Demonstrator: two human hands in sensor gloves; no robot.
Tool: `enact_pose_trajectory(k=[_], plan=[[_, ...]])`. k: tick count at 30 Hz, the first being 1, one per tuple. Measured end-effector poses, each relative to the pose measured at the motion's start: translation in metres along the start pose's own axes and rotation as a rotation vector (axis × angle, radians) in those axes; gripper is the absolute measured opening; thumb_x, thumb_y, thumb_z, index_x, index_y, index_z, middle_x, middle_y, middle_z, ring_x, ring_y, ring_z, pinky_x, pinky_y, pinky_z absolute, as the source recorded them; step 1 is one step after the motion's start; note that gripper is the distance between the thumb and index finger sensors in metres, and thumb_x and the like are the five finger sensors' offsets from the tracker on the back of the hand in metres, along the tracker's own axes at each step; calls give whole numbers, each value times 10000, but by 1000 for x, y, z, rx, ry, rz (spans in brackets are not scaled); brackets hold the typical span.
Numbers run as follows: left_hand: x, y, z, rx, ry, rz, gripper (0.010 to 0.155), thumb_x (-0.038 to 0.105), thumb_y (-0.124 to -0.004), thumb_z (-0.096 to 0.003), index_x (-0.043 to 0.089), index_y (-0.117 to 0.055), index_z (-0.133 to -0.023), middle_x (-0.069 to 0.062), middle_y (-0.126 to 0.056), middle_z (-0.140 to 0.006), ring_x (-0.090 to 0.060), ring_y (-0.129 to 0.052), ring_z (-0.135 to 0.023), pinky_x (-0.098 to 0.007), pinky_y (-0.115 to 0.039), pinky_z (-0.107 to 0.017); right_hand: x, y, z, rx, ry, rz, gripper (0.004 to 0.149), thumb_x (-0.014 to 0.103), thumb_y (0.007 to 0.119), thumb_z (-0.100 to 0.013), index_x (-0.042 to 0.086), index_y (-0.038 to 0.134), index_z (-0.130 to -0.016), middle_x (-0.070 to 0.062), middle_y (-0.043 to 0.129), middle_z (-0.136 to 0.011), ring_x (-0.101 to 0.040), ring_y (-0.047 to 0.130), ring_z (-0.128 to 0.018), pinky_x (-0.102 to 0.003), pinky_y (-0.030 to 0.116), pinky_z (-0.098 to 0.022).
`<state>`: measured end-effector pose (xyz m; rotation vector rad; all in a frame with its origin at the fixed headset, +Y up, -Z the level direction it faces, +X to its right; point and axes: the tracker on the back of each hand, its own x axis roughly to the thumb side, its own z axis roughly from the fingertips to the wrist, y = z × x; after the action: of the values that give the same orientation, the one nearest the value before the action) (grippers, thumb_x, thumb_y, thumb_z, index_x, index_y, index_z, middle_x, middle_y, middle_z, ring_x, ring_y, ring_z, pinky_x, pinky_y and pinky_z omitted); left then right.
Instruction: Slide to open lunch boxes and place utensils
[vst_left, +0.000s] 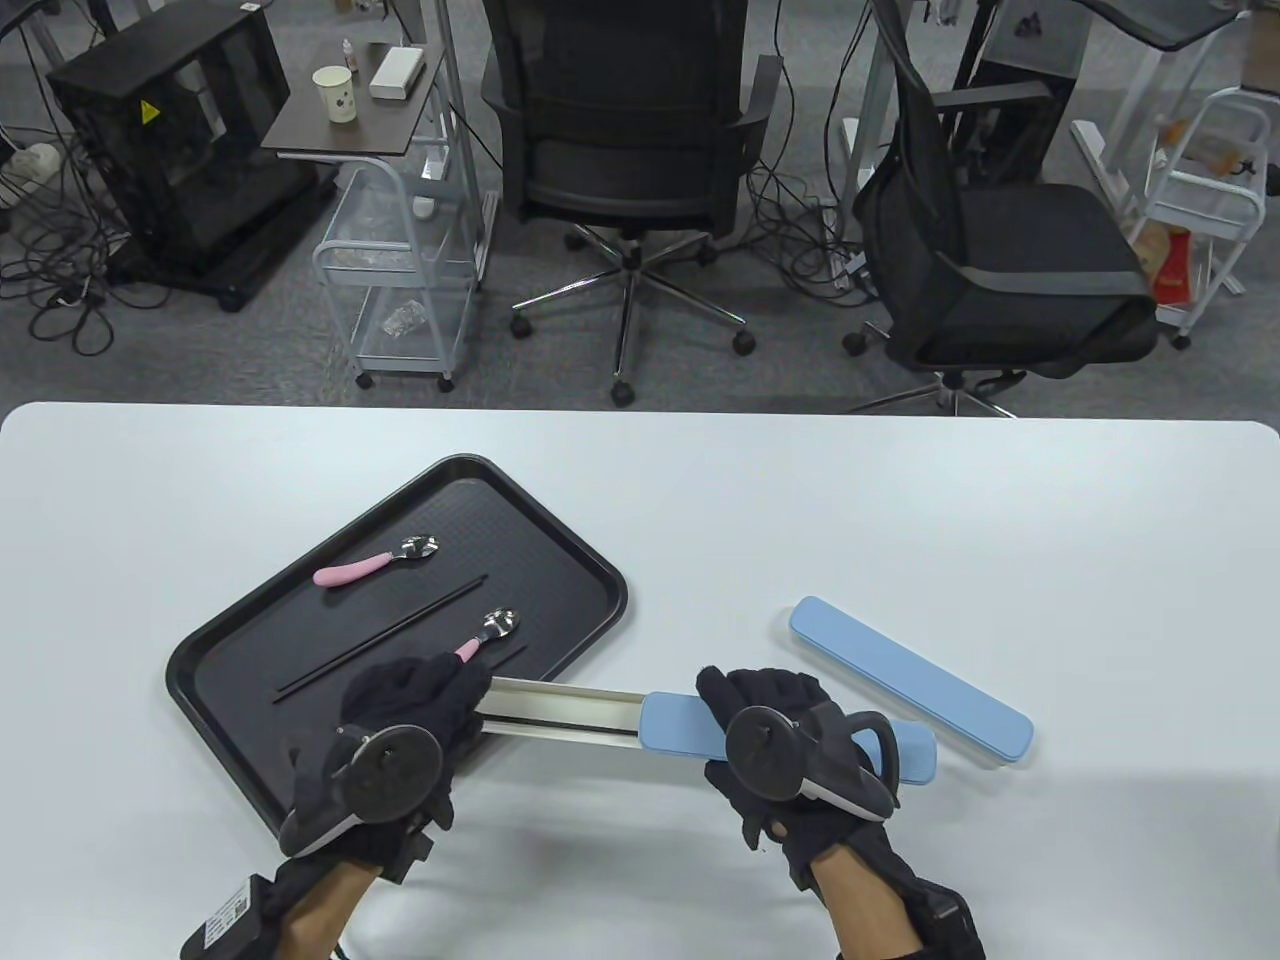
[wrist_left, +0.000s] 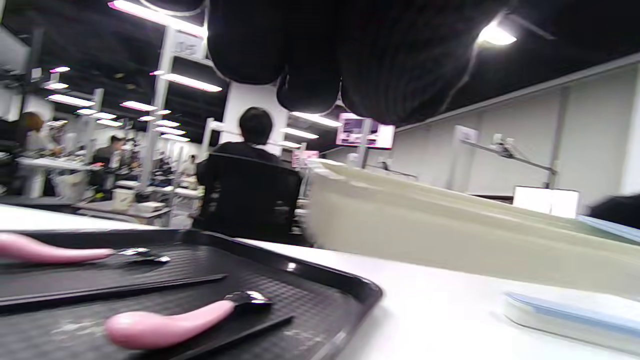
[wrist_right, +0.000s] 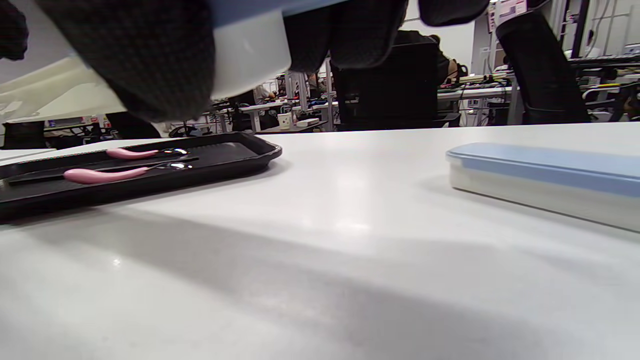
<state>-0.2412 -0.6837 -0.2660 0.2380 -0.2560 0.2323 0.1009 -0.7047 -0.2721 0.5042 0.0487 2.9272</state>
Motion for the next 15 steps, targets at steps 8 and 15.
enact_pose_trajectory(k=[8, 15], plan=[[-60, -30, -13, -190, 307, -27, 578, 451, -892, -442, 262, -766, -973, -38, -757, -1044, -344, -635, -913, -559, -373, -715, -12, 4, -1, 17, 44, 1, 806, 429, 881, -439, 265, 432, -1088, -103, 517, -1074, -387, 555, -1008, -645, 429, -739], [-82, -51, -15, -372, 448, -104, 620, 493, -907, -429, 248, -768, -981, -65, -762, -1038, -359, -636, -901, -564, -374, -708, -14, 5, -2, 31, 51, -3, 808, 429, 881, -440, 263, 430, -1089, -104, 517, -1073, -389, 553, -1008, -643, 429, -741]])
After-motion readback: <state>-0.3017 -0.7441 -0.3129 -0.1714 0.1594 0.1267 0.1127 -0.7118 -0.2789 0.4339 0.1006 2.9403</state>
